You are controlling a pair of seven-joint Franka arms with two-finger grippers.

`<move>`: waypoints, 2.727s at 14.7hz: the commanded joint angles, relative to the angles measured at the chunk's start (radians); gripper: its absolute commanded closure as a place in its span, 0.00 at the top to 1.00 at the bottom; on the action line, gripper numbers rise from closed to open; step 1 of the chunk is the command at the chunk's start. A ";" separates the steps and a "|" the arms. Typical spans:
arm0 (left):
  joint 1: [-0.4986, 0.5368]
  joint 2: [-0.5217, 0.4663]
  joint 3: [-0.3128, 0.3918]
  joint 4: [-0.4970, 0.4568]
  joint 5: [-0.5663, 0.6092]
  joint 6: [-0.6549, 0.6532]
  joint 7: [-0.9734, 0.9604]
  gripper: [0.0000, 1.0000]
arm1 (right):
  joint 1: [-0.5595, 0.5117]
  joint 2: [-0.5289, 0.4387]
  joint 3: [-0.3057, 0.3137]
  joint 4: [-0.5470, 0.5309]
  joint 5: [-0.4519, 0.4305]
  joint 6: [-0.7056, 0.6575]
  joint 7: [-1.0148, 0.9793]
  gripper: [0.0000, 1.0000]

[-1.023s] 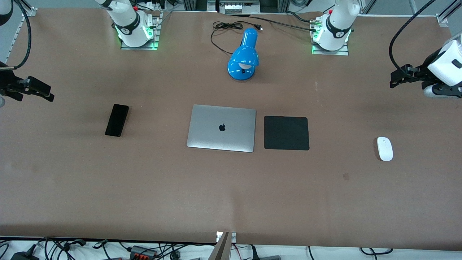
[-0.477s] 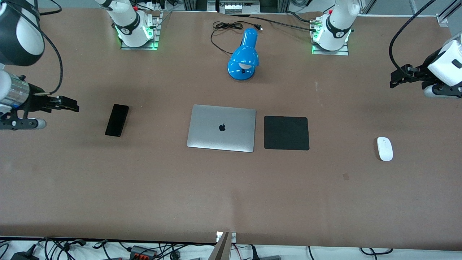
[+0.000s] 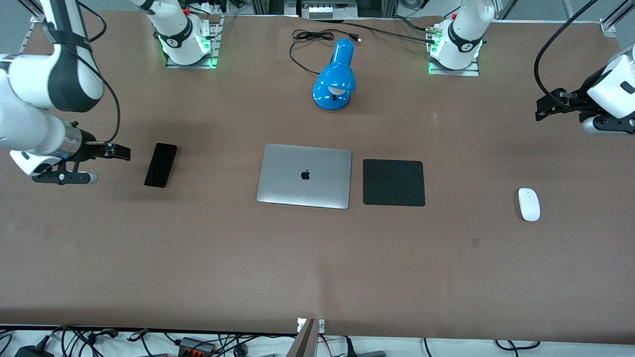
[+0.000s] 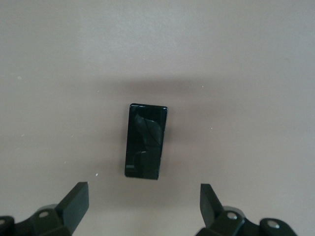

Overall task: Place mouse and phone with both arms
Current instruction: 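Grasp the black phone with the right gripper while the left gripper reaches the mouse, then close the left gripper on the white mouse and lift it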

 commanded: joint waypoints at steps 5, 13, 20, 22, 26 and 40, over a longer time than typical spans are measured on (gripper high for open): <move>0.029 0.140 0.003 0.055 -0.004 -0.016 0.003 1.00 | 0.014 0.019 0.000 -0.241 -0.026 0.287 0.100 1.00; 0.136 0.523 0.005 0.331 -0.004 0.046 0.011 1.00 | 0.006 0.193 0.002 -0.249 -0.025 0.413 0.169 1.00; 0.184 0.651 0.003 0.174 0.108 0.449 0.014 1.00 | -0.020 0.234 0.000 -0.292 -0.020 0.497 0.172 1.00; 0.213 0.648 -0.001 0.039 0.108 0.615 0.033 1.00 | -0.021 0.242 0.000 -0.293 -0.018 0.499 0.172 1.00; 0.257 0.648 -0.012 -0.103 0.105 0.849 0.122 1.00 | -0.026 0.253 0.000 -0.292 -0.017 0.500 0.173 1.00; 0.279 0.657 -0.012 -0.175 0.094 0.929 0.100 0.36 | -0.020 0.273 0.002 -0.286 -0.008 0.506 0.190 1.00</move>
